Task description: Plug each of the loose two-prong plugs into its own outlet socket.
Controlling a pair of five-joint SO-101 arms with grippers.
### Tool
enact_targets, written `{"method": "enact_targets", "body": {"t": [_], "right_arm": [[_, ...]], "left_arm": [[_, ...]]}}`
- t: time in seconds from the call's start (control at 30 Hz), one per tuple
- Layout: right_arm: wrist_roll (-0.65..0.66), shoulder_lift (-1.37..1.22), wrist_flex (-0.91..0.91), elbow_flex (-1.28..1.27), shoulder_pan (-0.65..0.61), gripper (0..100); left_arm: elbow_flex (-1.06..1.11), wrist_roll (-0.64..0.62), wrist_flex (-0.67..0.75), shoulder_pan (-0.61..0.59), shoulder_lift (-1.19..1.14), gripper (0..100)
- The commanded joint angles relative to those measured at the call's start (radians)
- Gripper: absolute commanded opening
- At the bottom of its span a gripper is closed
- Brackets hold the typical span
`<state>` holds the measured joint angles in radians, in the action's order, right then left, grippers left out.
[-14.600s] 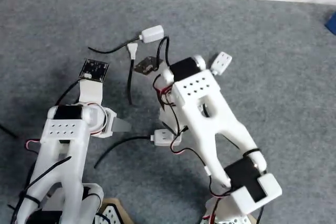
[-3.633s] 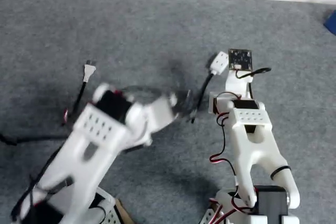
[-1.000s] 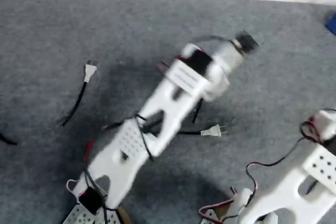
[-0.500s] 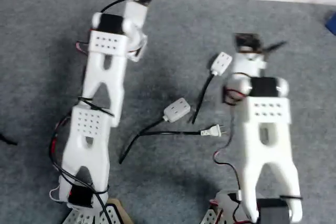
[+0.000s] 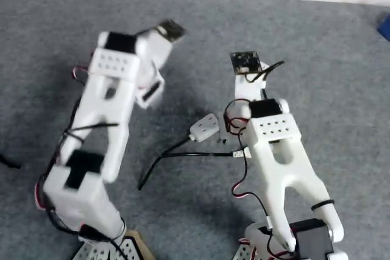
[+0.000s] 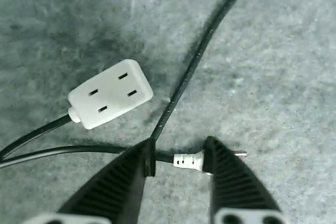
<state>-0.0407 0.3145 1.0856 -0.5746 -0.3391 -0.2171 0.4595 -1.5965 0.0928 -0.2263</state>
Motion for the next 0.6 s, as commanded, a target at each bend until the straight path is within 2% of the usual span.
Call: {"method": "enact_targets", "body": {"t": [0.0, 0.1, 0.2, 0.37, 0.57], "right_arm": [[-0.008, 0.004, -0.019, -0.002, 0.007, 13.0], [-0.008, 0.005, -0.001, 0.004, 0.044, 20.3], [-0.006, 0.053, 0.027, -0.002, 0.059, 27.9], [-0.006, 0.202, 0.024, -0.051, 0.062, 28.9], [0.037, 0.248, -0.013, -0.145, 0.081, 28.9]], "left_arm": [[0.343, 0.077, 0.213, 0.116, 0.168, 21], [0.424, 0.078, 0.318, 0.159, 0.174, 29], [0.432, 0.077, 0.347, 0.191, 0.173, 31], [0.429, 0.074, 0.423, 0.249, 0.173, 31], [0.437, 0.072, 0.454, 0.332, 0.171, 31]]}}
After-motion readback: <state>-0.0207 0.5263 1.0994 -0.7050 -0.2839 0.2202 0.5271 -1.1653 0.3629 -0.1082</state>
